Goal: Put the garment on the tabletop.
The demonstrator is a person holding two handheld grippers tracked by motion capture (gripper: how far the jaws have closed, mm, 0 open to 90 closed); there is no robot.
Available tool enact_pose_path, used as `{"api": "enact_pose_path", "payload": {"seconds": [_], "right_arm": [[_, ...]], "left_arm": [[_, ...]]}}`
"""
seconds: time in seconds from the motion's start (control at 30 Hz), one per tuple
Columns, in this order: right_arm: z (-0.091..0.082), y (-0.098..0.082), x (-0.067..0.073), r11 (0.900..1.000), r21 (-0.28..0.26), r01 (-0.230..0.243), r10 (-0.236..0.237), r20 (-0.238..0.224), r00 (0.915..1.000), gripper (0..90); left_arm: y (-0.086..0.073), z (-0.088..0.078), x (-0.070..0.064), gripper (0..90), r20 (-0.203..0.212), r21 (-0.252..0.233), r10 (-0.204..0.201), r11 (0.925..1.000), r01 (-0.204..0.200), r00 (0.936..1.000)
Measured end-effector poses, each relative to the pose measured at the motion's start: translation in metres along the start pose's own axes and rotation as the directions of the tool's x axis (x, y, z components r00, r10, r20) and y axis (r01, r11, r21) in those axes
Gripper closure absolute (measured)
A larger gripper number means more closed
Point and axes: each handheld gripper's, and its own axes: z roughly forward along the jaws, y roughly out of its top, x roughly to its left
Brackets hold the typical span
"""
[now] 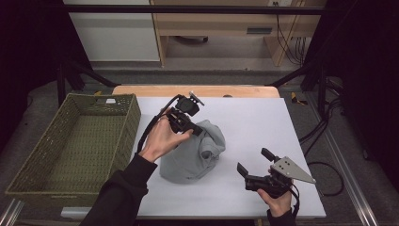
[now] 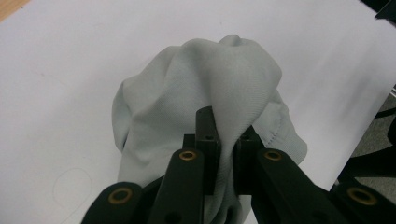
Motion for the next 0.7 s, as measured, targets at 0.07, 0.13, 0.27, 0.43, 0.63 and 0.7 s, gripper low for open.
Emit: {"api": "enact_pose_path", "payload": {"seconds": [0.07, 0.13, 0.27, 0.43, 0.63, 0.7], "right_arm": [[0.0, 0.0, 0.0, 1.0, 0.003, 0.001, -0.001, 0.0, 1.0, 0.3], [0.0, 0.0, 0.0, 1.0, -0.002, -0.008, 0.008, -0.007, 0.9999, 0.3], [0.001, -0.001, -0.001, 1.0, -0.005, -0.004, 0.004, -0.007, 1.0, 0.3], [0.001, -0.001, -0.001, 1.0, -0.002, 0.003, -0.003, -0.009, 1.0, 0.3], [0.0, -0.001, -0.002, 1.0, 0.0, 0.0, 0.0, -0.004, 1.0, 0.3], [0.0, -0.001, 0.0, 1.0, 0.0, -0.012, 0.012, -0.011, 0.9999, 0.3]], "left_arm": [[-0.001, 0.004, -0.001, 83.9, 0.004, 0.003, 0.004, 1.0, -0.004, 1.0], [-0.002, 0.008, -0.002, 83.8, 0.011, 0.004, 0.005, 1.0, -0.005, 0.9999], [-0.005, 0.015, -0.005, 83.7, 0.024, 0.011, 0.013, 0.9999, -0.013, 0.9996], [-0.01, 0.027, -0.006, 83.3, 0.039, 0.018, 0.013, 0.9997, -0.014, 0.9991], [-0.016, 0.041, -0.008, 81.1, 0.058, 0.045, 0.017, 0.9988, -0.02, 0.9982], [-0.017, 0.042, -0.007, 73.2, 0.057, 0.035, 0.022, 0.9991, -0.024, 0.9981]]}}
